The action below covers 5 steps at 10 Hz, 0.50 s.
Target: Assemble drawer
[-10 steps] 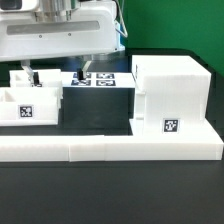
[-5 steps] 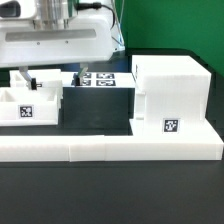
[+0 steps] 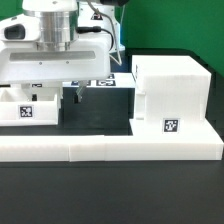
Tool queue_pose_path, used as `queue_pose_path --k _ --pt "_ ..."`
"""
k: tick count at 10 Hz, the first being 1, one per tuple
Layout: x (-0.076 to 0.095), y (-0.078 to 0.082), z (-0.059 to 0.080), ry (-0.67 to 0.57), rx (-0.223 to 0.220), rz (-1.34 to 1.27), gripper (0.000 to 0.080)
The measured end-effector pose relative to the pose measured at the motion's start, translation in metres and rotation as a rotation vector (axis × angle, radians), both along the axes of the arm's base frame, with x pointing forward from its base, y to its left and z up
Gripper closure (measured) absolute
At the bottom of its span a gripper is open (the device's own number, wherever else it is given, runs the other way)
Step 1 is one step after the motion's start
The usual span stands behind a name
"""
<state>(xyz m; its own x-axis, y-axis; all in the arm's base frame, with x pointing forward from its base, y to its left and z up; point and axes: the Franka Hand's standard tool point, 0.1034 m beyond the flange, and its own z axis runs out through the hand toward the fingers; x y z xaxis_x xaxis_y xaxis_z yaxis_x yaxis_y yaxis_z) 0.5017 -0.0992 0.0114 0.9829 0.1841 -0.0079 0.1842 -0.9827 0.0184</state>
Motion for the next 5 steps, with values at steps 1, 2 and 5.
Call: queue_pose_path --k 1,2,5 --pt "-0.0013 -0.0006 -0.0032 -0.002 -0.003 0.0 0.015" --pt "-0.0038 -0.0006 -0.0049 -0.001 -0.004 0.0 0.015" --pt "-0.0056 0.0005 -0.0057 0.003 -0.004 -0.003 0.0242"
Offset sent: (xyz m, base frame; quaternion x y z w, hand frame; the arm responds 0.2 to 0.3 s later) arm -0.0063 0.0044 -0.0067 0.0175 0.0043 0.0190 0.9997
